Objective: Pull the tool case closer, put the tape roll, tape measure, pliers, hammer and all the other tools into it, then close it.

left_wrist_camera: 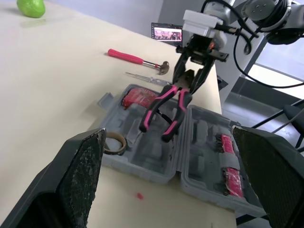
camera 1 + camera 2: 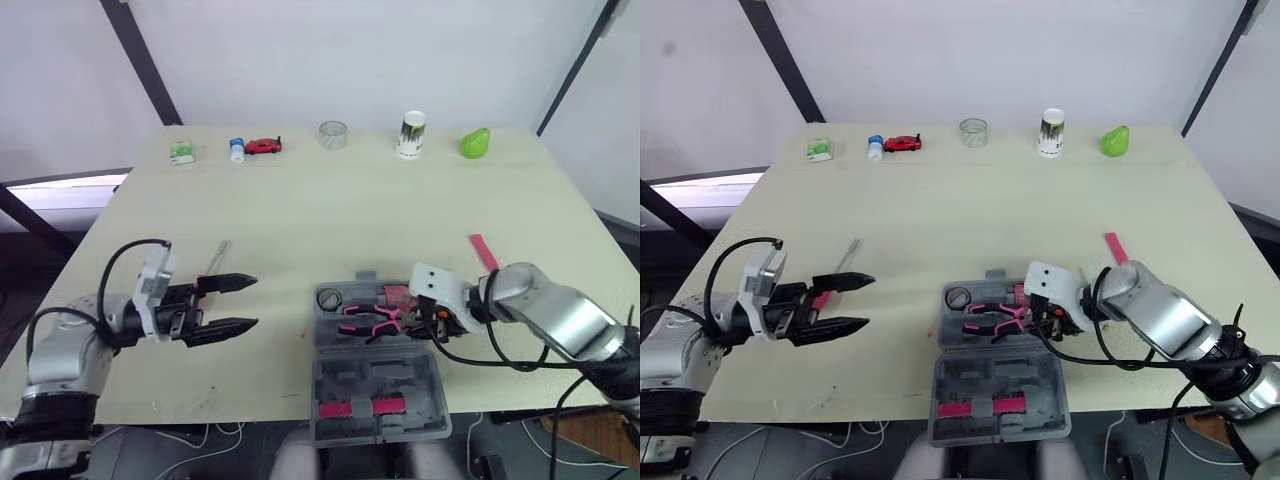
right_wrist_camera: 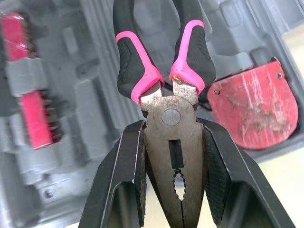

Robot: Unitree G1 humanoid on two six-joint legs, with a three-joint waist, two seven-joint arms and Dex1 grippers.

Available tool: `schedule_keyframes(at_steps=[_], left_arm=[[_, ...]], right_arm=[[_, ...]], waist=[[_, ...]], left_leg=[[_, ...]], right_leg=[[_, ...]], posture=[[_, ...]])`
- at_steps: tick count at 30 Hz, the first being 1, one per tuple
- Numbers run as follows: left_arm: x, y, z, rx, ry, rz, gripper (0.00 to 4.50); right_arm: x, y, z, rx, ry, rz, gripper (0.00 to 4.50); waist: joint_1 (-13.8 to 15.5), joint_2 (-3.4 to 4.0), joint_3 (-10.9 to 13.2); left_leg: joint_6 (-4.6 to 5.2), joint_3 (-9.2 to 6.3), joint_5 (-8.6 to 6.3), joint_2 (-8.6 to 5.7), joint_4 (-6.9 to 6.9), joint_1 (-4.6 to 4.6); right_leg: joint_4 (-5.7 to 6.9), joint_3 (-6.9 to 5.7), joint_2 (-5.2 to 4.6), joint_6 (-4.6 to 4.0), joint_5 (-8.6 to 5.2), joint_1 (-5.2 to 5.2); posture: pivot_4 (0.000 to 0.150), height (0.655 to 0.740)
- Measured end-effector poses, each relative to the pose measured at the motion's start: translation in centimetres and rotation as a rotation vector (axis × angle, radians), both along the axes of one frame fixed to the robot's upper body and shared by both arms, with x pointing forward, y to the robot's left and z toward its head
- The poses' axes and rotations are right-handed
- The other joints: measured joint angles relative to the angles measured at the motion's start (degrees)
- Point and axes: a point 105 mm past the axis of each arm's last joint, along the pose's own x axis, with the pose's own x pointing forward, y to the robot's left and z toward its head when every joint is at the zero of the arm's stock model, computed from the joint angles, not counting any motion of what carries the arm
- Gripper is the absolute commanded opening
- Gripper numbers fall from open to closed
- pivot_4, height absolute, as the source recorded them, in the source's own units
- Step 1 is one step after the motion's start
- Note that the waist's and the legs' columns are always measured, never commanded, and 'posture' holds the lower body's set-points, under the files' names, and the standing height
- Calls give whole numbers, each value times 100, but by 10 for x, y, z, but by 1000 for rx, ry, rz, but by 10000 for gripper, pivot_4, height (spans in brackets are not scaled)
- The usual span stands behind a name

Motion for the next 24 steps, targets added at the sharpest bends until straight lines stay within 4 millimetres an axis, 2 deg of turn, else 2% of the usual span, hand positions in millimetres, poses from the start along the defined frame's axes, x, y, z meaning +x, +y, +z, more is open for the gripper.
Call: schedule_keyframes(at_steps=[6, 14, 24], left_arm=[[-6, -5, 0, 7, -10, -26, 45000], [-13, -6, -5, 12, -6, -27, 45000], [-14, -7, -5, 18, -30, -33, 45000]], right_arm=[[11, 16, -7, -32, -20, 56, 10215], [8, 33, -18, -44, -1, 108, 10215], [12, 41, -25, -41, 9, 107, 10215]], waist=[[-3, 1, 0], [-4, 1, 0], [-27, 0, 0]], left_leg=[[0, 5, 0, 0, -1, 1], [0, 5, 0, 0, 0, 1], [0, 6, 0, 3, -1, 7]], right_leg=[[2, -2, 2, -1, 0, -1], [4, -2, 1, -1, 0, -1], [11, -3, 6, -7, 4, -1]], posture=[[1500, 7400], [1500, 7400], [1500, 7400]])
